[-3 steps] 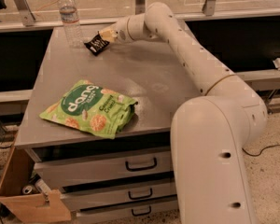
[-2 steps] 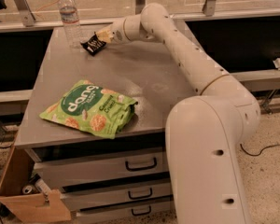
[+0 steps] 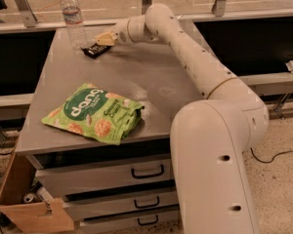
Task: Move rxbar chocolate near water bottle
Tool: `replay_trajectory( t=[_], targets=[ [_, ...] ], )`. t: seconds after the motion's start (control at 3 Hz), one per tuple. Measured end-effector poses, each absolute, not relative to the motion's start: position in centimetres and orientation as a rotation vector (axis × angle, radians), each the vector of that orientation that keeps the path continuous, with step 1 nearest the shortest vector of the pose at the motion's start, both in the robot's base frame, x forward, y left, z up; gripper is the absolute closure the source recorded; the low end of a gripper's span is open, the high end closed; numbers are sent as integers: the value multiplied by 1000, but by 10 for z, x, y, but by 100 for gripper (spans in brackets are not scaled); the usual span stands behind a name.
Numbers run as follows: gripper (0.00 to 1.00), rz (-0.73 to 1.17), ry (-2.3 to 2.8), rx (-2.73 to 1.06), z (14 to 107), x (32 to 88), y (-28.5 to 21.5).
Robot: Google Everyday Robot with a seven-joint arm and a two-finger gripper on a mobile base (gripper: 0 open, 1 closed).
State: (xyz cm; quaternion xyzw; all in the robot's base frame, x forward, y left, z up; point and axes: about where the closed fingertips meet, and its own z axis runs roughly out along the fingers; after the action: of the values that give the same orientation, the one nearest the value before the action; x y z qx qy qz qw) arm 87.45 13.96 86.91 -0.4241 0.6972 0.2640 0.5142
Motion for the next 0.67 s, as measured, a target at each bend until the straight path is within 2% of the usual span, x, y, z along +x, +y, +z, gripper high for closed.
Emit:
replay_trajectory(
  t=[0.33,0.67],
  targets=[
    [0,640,1673,-1015,871,875,140],
    [0,640,1673,-1015,871,875,140]
  ],
)
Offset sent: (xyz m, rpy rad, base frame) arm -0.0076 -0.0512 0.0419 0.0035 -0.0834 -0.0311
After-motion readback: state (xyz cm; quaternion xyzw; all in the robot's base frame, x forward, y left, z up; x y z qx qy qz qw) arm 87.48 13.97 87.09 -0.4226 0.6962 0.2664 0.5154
